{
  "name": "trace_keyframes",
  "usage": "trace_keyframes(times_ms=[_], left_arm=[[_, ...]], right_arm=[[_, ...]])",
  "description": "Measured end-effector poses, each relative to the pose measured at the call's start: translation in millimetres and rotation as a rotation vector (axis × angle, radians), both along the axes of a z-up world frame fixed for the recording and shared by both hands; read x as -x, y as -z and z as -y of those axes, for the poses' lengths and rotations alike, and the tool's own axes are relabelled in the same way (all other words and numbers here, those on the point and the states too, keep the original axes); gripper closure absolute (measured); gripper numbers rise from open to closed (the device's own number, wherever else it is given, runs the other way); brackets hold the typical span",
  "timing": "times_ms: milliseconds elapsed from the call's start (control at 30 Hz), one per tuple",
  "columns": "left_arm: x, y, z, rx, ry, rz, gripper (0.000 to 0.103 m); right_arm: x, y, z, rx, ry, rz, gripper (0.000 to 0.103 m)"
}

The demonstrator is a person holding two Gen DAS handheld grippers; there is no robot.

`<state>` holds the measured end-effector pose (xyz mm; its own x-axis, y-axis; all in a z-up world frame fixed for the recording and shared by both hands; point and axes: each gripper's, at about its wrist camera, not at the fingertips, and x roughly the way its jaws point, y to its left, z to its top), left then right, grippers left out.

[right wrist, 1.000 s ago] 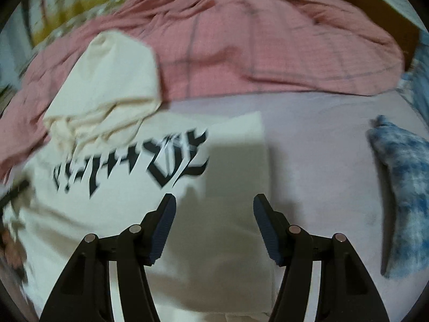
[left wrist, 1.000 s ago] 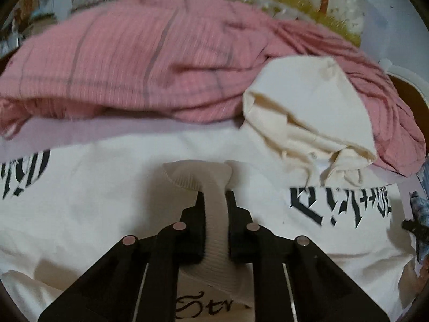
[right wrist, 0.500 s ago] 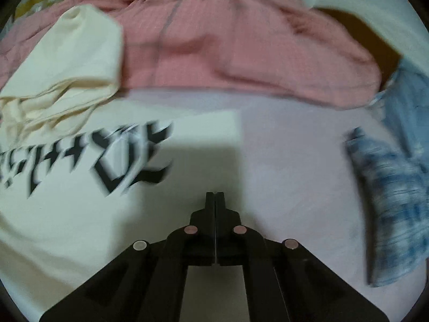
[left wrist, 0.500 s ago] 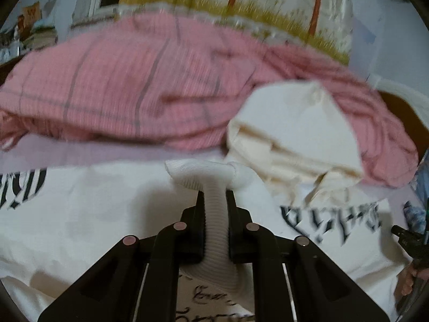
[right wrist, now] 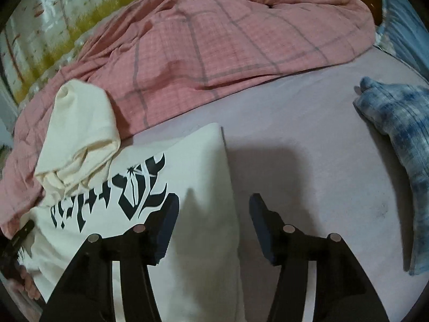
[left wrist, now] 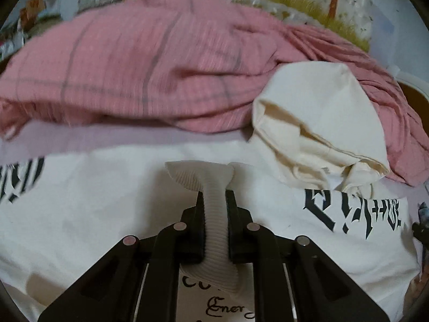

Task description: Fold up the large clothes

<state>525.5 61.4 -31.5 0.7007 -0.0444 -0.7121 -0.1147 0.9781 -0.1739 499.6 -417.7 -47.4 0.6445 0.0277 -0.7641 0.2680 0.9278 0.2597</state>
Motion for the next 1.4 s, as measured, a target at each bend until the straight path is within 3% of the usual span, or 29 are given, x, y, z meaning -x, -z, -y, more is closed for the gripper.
trace_keyframes(times_ms=[100, 200, 267, 333, 400, 467, 533, 600, 667, 733, 800, 833, 900, 967, 1033, 1133, 1200, 1267, 1333, 1400], left_arm=[[1.3, -2.1, -5.7, 0.052, 0.009, 0.02, 0.091], [1.7, -3.1, 2.6, 0.004, 0.027, 0.037, 0.091], [3.1, -5.5, 3.9, 0.007, 0.032, 0.059, 0.091], [11.2, -14.3, -4.8, 0.09, 0.039, 0.143, 0.091], [17.6, -23.7, -6.5, 0.142, 0.067, 0.203, 0.092], [17.2, -28.4, 2.8, 0.097, 0.078, 0.217, 0.092], [8.8, -20.8, 12.6, 0.037, 0.077, 0.168, 0.092], [-10.5, 3.0, 16.9, -0.004, 0.06, 0.029, 0.091], [-23.3, 21.5, 9.6, 0.035, 0.043, -0.06, 0.087], [-17.2, 17.3, 4.8, 0.058, 0.039, -0.034, 0.081], [-14.2, 12.1, 10.3, 0.001, 0.028, -0.015, 0.075], [-13.6, 10.5, 12.5, -0.013, 0.029, -0.012, 0.067], [-7.8, 2.8, 12.5, -0.019, 0.029, 0.027, 0.049], [2.9, -11.6, 11.8, -0.066, 0.01, 0.096, 0.036], [14.2, -30.7, 13.4, -0.124, -0.021, 0.159, 0.022], [26.0, -55.3, 6.7, -0.078, -0.046, 0.172, 0.022], [40.7, -78.9, 3.7, -0.053, -0.036, 0.226, 0.02], [59.3, -102.7, 5.1, -0.083, -0.043, 0.281, 0.012], [76.8, -126.7, 8.7, -0.089, -0.029, 0.338, 0.0], [91.8, -145.1, 7.9, -0.088, -0.013, 0.326, 0.0]], right_arm=[[-12.9, 11.8, -8.8, 0.039, -0.025, -0.082, 0.046], [-18.4, 26.4, -19.0, 0.087, 0.0, -0.103, 0.051], [-19.4, 24.3, -33.0, 0.164, -0.018, -0.069, 0.091], [-16.4, 16.8, -37.1, 0.2, 0.001, -0.03, 0.095], [-8.6, 10.4, -27.2, 0.149, 0.057, 0.036, 0.096], [-1.3, 3.0, -15.2, 0.087, 0.082, 0.083, 0.097], [-1.3, 0.8, -9.7, 0.073, 0.1, 0.097, 0.098], [-5.1, 6.7, -4.0, 0.076, 0.129, 0.066, 0.098], [-10.5, 17.8, 0.4, 0.049, 0.127, 0.015, 0.098], [-9.9, 16.0, -0.1, 0.055, 0.118, 0.008, 0.098], [-7.8, 3.6, -4.7, 0.092, 0.11, 0.005, 0.097], [-5.9, -3.4, -6.1, 0.108, 0.115, 0.008, 0.096], [-0.5, -19.5, -14.0, 0.142, 0.118, 0.01, 0.08], [3.7, -31.7, -19.5, 0.176, 0.117, 0.028, 0.051], [9.3, -46.8, -28.8, 0.201, 0.105, 0.077, 0.048], [16.4, -64.0, -44.5, 0.207, 0.053, 0.11, 0.044], [18.1, -71.7, -53.5, 0.209, 0.042, 0.132, 0.033], [22.2, -82.0, -64.9, 0.207, 0.032, 0.16, 0.016], [25.7, -92.9, -73.7, 0.2, 0.021, 0.207, 0.014], [32.9, -104.7, -84.8, 0.198, 0.018, 0.264, 0.013]])
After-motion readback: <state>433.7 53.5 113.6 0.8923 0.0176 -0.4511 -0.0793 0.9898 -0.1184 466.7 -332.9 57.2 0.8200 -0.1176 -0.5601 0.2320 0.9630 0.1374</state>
